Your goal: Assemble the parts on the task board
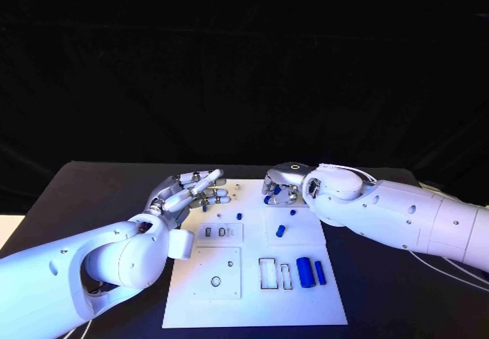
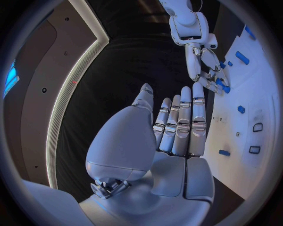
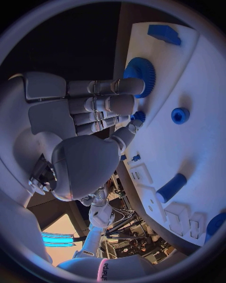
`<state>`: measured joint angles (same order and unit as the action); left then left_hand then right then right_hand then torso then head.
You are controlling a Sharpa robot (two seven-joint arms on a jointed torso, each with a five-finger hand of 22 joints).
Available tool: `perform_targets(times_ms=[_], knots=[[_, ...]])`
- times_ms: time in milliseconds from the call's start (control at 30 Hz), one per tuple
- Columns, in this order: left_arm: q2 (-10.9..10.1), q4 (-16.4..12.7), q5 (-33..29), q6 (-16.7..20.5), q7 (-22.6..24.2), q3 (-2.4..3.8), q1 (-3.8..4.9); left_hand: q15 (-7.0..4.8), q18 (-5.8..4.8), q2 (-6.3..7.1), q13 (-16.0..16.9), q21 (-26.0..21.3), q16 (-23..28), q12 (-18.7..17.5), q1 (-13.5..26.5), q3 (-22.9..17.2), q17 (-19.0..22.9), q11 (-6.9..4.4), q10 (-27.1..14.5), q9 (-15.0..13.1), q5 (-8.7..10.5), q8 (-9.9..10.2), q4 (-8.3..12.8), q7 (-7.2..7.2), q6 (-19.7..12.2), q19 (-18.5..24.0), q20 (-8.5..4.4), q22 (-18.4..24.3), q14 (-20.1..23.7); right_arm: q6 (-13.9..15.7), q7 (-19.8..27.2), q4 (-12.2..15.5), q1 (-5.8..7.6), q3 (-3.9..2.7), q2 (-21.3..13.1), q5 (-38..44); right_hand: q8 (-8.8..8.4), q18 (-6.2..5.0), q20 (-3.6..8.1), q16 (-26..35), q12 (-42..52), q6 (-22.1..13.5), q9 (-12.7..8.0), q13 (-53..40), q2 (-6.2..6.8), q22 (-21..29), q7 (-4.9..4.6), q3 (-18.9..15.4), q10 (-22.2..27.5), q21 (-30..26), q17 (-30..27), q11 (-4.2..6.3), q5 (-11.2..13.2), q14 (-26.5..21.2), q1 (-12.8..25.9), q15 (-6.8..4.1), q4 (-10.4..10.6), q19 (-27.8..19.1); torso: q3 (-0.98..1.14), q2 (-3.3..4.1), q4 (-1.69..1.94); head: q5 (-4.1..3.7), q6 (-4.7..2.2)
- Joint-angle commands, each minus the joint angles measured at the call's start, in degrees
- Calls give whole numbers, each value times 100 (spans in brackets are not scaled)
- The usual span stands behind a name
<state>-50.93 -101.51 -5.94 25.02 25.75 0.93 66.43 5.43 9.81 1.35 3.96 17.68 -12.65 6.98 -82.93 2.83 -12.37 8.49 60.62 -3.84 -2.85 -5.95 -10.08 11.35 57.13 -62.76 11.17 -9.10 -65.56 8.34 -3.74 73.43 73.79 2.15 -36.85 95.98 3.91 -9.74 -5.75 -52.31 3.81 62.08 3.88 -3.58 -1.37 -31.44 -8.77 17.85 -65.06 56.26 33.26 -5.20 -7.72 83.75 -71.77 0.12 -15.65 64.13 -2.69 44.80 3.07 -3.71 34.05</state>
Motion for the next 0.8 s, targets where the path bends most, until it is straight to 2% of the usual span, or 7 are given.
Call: perform_targets(times_ms=[33, 400, 567, 700, 800], knots=[[1, -18, -32, -97, 25, 7, 13, 1, 48, -45, -8, 17, 33, -29, -6, 14, -8, 8, -19, 5, 2, 33, 42, 14, 15, -46, 5, -5, -27, -197, -22, -14, -3, -1, 18, 102, 6, -52, 1, -28, -10, 51, 9, -1, 12, -17, 14, 34, -37, 40, 13, 4, 30, -29, 56, -22, 3, -5, -9, 21, -3, -41, 25], [2, -11, -33, -97, 24, 7, 16, 2, 47, -47, -8, 15, 37, -32, -9, 15, -11, 9, -21, 5, 3, 37, 47, 14, 14, -44, 5, -5, -24, -235, -17, -49, -7, -1, 39, 105, 18, -33, 17, -198, -7, 178, 16, 0, -28, -184, 57, 172, -150, 198, 202, 39, 65, -35, 89, -46, 47, 7, -14, 45, -1, -29, 22], [3, -11, -33, -105, 21, 7, 17, 2, 47, -47, -8, 15, 37, -32, -9, 15, -11, 9, -21, 5, 3, 37, 47, 14, 14, -44, 5, -5, -24, -258, -37, -73, -8, -1, 53, 154, 20, -18, 37, -310, -10, 262, 20, 0, -107, -312, 77, 369, -242, 321, 324, 66, 352, -40, 16, -66, 38, 20, -15, 57, 1, -29, 23], [3, -12, -33, -108, 22, 7, 17, 2, 47, -49, -9, 14, 40, -36, -12, 15, -15, 9, -23, 6, 2, 41, 53, 14, 12, -44, 5, -4, -23, -257, -54, -90, -9, 0, 63, 184, 21, -12, 41, -348, -11, 296, 22, 0, -117, -358, 83, 443, -274, 366, 364, 72, 396, -44, 3, -71, 39, 21, -18, 62, 2, -32, 28], [1, -13, -33, -109, 24, 7, 18, 3, 47, -51, -9, 13, 42, -38, -14, 15, -17, 10, -24, 6, 2, 43, 56, 14, 11, -43, 5, -4, -22, -101, -46, -85, -12, 0, 65, 198, 26, -4, 46, -397, -7, 335, 26, -2, -145, -423, 89, 516, -317, 423, 421, 82, 434, -41, -2, -76, 59, 34, -18, 68, -1, -37, 27]])
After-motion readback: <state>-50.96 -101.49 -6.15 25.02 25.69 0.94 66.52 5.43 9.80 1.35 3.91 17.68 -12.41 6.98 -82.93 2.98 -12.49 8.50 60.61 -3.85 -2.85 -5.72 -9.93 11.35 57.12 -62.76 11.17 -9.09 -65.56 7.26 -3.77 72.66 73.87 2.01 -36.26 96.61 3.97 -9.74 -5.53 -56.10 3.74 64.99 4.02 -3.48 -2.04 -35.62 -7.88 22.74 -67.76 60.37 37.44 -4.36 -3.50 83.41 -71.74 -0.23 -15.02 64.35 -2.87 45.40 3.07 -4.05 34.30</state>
